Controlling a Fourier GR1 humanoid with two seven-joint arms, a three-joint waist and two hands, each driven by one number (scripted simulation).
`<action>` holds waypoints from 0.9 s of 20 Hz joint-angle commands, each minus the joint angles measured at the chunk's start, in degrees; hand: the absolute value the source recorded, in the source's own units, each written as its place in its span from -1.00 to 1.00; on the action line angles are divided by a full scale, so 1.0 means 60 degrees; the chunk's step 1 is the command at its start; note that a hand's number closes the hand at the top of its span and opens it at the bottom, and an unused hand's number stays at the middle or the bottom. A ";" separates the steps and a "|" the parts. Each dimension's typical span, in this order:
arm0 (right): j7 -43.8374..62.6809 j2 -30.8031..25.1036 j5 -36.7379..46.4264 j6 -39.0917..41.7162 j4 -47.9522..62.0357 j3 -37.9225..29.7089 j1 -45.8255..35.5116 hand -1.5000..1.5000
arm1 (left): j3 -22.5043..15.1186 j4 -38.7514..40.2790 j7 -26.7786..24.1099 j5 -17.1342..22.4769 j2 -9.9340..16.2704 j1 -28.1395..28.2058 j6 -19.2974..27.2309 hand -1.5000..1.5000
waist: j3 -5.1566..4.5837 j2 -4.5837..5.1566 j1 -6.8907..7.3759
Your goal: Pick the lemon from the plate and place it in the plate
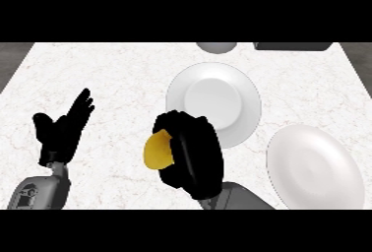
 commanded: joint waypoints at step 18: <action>-0.4101 -0.0565 -0.3610 0.1138 0.5455 -0.4718 -0.1419 1.00 | 0.0208 -0.0060 -0.0033 0.0050 0.0000 0.0049 -0.0238 0.00 | 0.0005 0.0050 -0.0008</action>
